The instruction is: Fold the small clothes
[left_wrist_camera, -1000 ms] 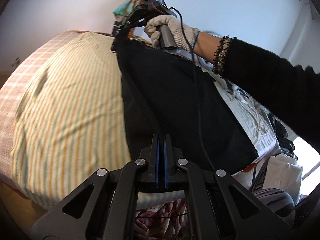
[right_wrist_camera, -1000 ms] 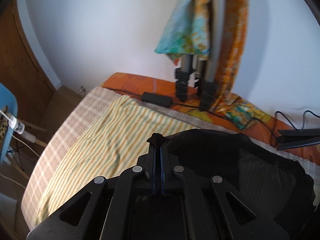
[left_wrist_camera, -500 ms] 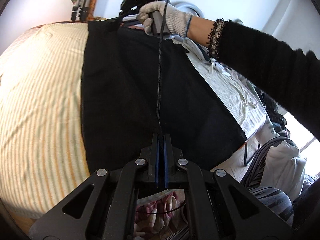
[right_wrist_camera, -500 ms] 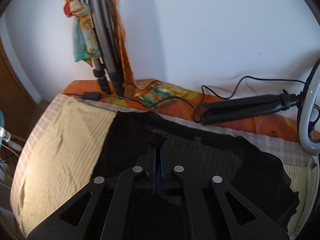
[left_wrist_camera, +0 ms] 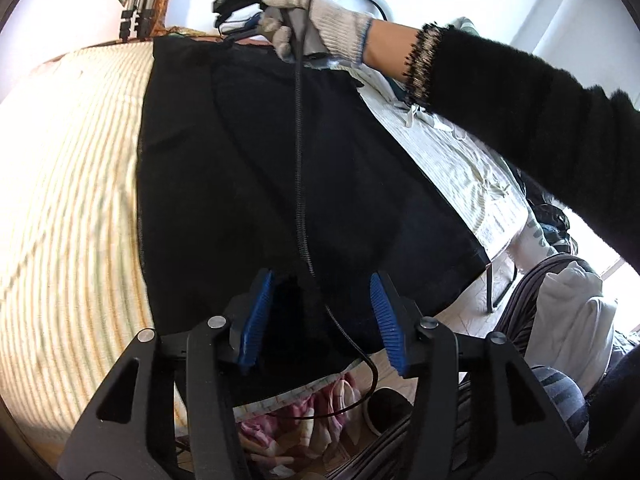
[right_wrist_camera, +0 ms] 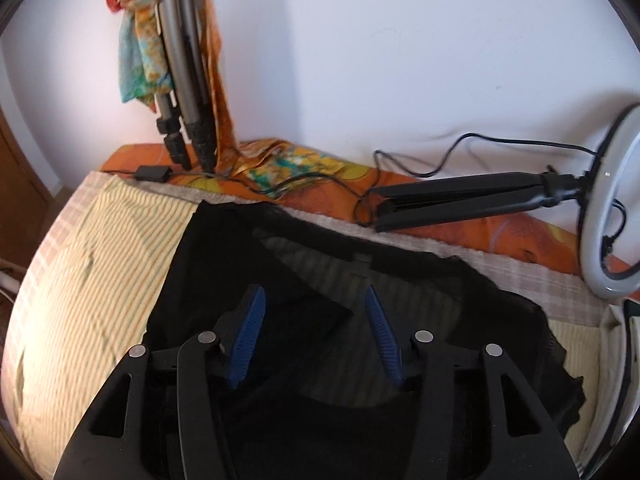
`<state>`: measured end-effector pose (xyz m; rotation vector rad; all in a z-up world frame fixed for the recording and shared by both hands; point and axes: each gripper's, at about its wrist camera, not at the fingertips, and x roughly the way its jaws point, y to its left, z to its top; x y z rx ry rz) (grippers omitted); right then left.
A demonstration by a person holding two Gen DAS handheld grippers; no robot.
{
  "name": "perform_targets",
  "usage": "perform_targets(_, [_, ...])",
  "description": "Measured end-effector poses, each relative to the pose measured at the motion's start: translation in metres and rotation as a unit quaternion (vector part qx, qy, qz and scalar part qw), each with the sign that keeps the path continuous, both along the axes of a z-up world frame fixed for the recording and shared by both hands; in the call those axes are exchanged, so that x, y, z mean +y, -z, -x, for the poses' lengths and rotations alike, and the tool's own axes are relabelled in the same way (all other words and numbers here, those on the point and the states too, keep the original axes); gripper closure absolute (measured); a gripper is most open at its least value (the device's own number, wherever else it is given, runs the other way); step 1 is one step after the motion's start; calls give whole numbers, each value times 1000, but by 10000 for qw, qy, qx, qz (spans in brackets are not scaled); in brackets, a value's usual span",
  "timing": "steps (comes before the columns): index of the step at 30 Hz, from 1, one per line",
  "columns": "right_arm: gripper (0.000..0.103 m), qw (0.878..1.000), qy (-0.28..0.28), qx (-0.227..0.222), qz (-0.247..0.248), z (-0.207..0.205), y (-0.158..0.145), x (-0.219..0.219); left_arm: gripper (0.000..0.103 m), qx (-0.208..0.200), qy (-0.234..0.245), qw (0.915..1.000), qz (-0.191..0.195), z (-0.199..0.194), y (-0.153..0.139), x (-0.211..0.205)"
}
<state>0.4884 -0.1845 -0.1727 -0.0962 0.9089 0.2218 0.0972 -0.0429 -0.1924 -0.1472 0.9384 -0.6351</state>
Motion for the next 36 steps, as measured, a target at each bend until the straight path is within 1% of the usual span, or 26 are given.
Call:
perform_targets(4, [51, 9997, 141, -84, -156, 12, -19, -19, 52, -92, -51, 9999, -68, 8, -8, 6])
perform_targets(7, [51, 9992, 216, -210, -250, 28, -40, -35, 52, -316, -119, 9991, -247, 17, -18, 12])
perform_targets(9, [51, 9985, 240, -312, -380, 47, -59, -48, 52, -410, -219, 9983, -345, 22, -25, 20])
perform_targets(13, [51, 9969, 237, -598, -445, 87, -94, -69, 52, -669, -632, 9946, -471, 28, -46, 45])
perform_targets(16, [49, 9952, 273, -792, -499, 118, -114, -85, 52, -911, -974, 9893, -592, 31, -62, 62])
perform_targets(19, [49, 9929, 337, -987, -573, 153, -132, -104, 52, -1109, -1154, 9846, -703, 32, -77, 72])
perform_targets(21, [49, 9919, 362, -1048, -624, 170, -139, -113, 52, -1310, -1245, 9794, -898, 32, -88, 75])
perform_targets(24, [49, 9897, 453, -1161, -705, 202, -151, -131, 52, -1506, -1326, 9737, -1084, 28, -104, 76])
perform_targets(26, [49, 9879, 517, -1229, -794, 222, -157, -141, 52, -1588, -1289, 9728, -1087, 21, -115, 77])
perform_targets(28, [49, 9867, 537, -1294, -828, 239, -160, -148, 52, -1741, -1226, 9702, -1159, 19, -130, 75])
perform_targets(32, [49, 9860, 591, -1438, -598, 278, -162, -161, 52, -2005, -1134, 9648, -1271, 10, -158, 66])
perform_targets(34, [49, 9857, 630, -1470, -533, 291, -160, -168, 52, -2077, -1067, 9644, -1238, 8, -168, 58])
perform_targets(36, [49, 9855, 679, -1471, -500, 302, -157, -178, 52, -2099, -951, 9653, -1230, 7, -172, 43])
